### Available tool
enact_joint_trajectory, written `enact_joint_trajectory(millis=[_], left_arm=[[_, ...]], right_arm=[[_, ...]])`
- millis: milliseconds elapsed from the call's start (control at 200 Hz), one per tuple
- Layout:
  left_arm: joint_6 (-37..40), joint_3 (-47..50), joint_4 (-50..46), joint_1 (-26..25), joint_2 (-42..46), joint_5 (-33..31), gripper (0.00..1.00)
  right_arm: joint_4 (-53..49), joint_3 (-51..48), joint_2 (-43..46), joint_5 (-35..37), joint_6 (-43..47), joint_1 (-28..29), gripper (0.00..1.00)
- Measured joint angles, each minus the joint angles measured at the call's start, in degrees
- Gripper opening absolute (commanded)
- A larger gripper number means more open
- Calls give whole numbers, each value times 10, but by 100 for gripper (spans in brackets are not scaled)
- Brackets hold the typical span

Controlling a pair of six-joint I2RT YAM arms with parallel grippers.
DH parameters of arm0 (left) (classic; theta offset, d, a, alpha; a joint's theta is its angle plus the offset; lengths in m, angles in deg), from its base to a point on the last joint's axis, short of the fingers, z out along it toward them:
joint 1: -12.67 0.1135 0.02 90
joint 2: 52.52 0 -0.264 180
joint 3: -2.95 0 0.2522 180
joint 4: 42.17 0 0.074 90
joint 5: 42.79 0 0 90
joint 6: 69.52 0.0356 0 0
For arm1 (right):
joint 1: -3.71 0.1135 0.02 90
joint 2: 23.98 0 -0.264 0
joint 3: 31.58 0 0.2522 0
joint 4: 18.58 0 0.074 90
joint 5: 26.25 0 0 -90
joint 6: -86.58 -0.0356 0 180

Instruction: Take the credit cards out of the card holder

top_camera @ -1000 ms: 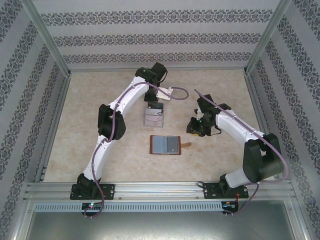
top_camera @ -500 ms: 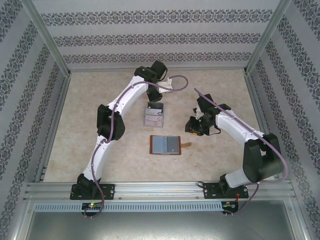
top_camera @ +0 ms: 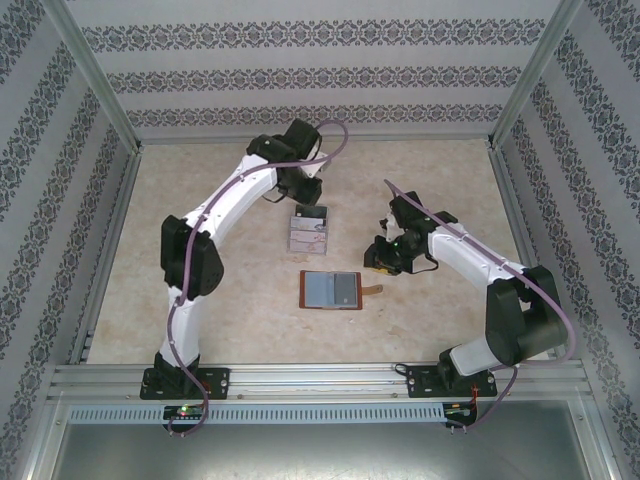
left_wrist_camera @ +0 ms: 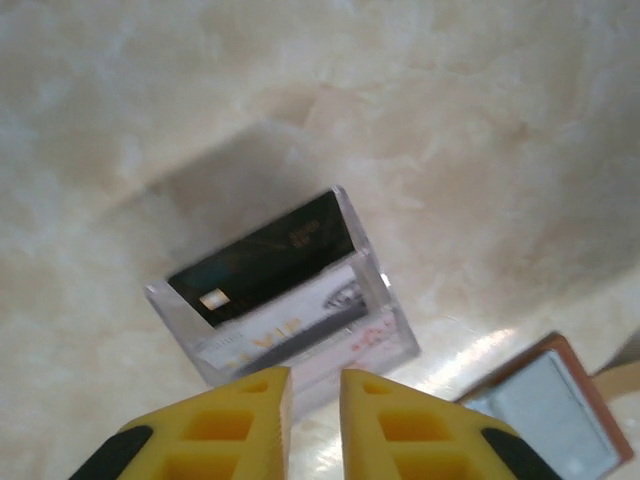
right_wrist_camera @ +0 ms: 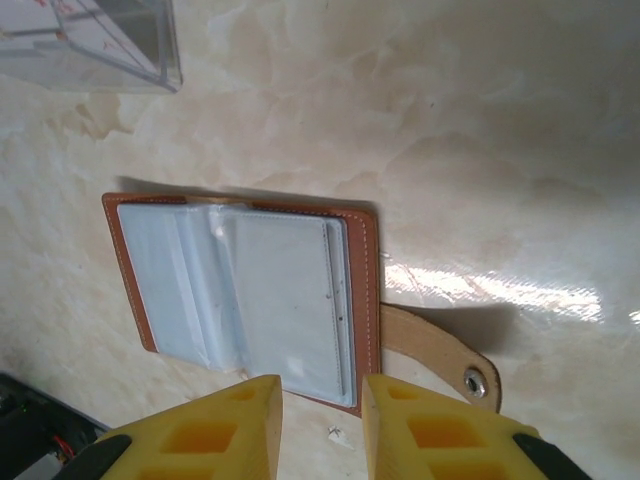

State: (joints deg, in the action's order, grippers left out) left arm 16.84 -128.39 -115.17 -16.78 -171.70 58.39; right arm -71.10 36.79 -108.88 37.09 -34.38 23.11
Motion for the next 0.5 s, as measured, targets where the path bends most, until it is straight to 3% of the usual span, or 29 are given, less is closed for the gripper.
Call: enact_joint_trajectory(millis=[350, 505], left_arm=[[-214, 227, 140, -34, 112, 92, 10], [-285, 306, 197, -73, 117, 135, 6]], right_arm=[[18, -5, -33, -14, -6, 21, 28], [31, -14, -50, -21, -8, 23, 18]])
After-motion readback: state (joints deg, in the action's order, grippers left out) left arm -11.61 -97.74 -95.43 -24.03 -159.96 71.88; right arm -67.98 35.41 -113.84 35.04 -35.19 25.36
